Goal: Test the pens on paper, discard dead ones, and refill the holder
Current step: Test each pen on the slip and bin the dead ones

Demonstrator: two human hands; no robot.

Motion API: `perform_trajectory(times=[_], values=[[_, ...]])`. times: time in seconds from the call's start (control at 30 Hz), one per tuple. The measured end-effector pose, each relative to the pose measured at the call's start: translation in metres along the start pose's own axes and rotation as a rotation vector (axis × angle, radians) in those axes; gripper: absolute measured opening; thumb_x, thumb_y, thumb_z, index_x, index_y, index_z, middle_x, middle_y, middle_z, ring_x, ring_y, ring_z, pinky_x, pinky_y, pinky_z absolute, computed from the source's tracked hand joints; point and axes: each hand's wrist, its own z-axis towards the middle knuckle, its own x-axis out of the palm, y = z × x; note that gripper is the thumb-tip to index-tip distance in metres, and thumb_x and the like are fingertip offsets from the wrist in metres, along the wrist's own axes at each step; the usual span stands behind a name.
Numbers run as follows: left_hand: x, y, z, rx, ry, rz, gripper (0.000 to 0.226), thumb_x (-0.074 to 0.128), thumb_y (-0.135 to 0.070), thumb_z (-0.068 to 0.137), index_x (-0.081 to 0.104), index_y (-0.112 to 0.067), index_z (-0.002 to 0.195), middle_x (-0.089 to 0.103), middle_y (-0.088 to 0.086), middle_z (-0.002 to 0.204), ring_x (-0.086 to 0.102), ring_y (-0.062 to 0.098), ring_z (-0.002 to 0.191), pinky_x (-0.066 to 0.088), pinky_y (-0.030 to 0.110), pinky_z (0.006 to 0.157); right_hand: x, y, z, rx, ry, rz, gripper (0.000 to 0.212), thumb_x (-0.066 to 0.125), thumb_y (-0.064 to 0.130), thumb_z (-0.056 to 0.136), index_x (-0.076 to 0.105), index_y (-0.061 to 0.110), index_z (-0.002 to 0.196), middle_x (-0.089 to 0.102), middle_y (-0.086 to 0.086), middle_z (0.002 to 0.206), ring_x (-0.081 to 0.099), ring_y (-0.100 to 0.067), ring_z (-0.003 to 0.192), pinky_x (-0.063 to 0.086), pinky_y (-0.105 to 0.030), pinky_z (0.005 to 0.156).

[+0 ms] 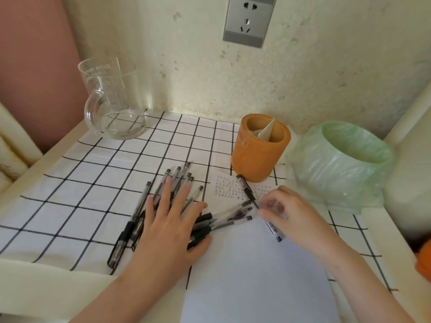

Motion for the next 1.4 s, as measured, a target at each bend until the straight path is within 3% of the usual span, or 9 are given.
perform_trajectory(times=[0.23,0.4,0.7,0.8,0.9,1.0,1.17,1.3,1.4], values=[[0.003,-0.010,0.010,0.015,-0.101,-0.040,0.036,0.039,-0.046,0.078,0.054,-0.016,0.093,0.058,0.007,0.124,0.040,0.029,0.132,0.039,0.056,0.099,0.020,0.016,-0.010,-0.081,0.036,-0.091,0.055,0.041,0.018,0.099,0.019,0.037,0.145,0.038,0.009,0.103,0.038,-0.010,0.097,0.036,-0.022,0.087],[0.015,-0.013,0.012,0.122,-0.121,0.056,0.051,0.035,-0.031,0.085,0.041,-0.033,0.135,0.047,0.007,0.140,0.038,0.033,0.133,0.037,0.066,0.095,0.027,0.013,-0.018,-0.097,0.145,-0.140,0.057,0.028,0.030,0.102,-0.009,0.047,0.143,-0.005,0.016,0.151,-0.011,0.008,0.130,0.001,-0.018,0.107],[0.019,-0.004,0.009,-0.015,-0.144,0.197,0.094,0.076,0.004,0.046,0.050,-0.023,0.132,0.050,0.022,0.134,0.044,0.048,0.122,0.031,0.071,0.089,0.030,-0.001,-0.026,-0.124,0.281,-0.274,0.054,-0.013,0.059,0.083,-0.019,0.050,0.136,-0.035,0.025,0.142,-0.039,0.011,0.127,-0.026,-0.003,0.095],[0.019,-0.003,0.011,-0.034,-0.078,0.170,0.083,0.082,0.000,0.044,0.061,-0.019,0.122,0.052,0.024,0.131,0.045,0.048,0.121,0.036,0.069,0.089,0.020,-0.007,-0.026,-0.162,0.322,-0.289,0.053,-0.015,0.060,0.084,-0.020,0.048,0.135,-0.032,0.026,0.144,-0.037,0.013,0.127,-0.025,-0.004,0.098],[0.014,-0.011,0.012,-0.046,-0.100,0.117,0.040,0.059,-0.019,0.077,0.065,-0.018,0.116,0.048,0.025,0.134,0.041,0.048,0.125,0.038,0.067,0.092,0.007,-0.012,-0.027,-0.150,0.406,-0.227,0.046,0.011,0.042,0.098,-0.013,0.046,0.137,-0.027,0.027,0.144,-0.033,0.017,0.127,-0.022,-0.005,0.101],[0.007,-0.018,0.014,0.024,-0.165,0.037,0.041,0.035,-0.025,0.086,0.065,-0.017,0.113,0.044,0.022,0.139,0.033,0.044,0.132,0.034,0.064,0.098,0.000,-0.014,-0.026,-0.132,0.386,-0.098,0.048,0.029,0.032,0.101,0.004,0.047,0.139,-0.012,0.033,0.145,-0.022,0.024,0.128,-0.015,-0.001,0.102],[0.005,-0.027,0.010,0.406,-0.092,-0.119,0.035,0.037,-0.029,0.089,0.065,-0.023,0.109,0.059,0.003,0.127,0.044,0.023,0.129,0.037,0.050,0.104,-0.003,-0.013,-0.023,-0.088,0.194,-0.015,0.046,0.045,0.021,0.099,0.035,0.049,0.134,0.018,0.039,0.137,0.013,0.019,0.133,0.008,-0.002,0.107],[0.010,-0.024,0.002,0.453,0.054,-0.087,0.046,0.036,-0.046,0.088,0.056,-0.026,0.124,0.053,-0.003,0.135,0.048,0.014,0.126,0.036,0.038,0.105,-0.017,0.006,-0.028,0.048,0.101,0.354,0.049,0.065,0.027,0.086,0.049,0.053,0.124,0.052,0.035,0.127,0.040,0.019,0.122,0.035,-0.008,0.100],[0.009,-0.024,-0.002,0.445,0.094,-0.130,0.052,0.037,-0.051,0.088,0.052,-0.024,0.129,0.049,0.000,0.138,0.046,0.017,0.127,0.040,0.040,0.103,-0.022,0.022,-0.030,0.032,0.108,0.648,0.044,0.068,0.021,0.078,0.060,0.025,0.121,0.069,0.019,0.111,0.063,-0.001,0.105,0.048,-0.018,0.091]])
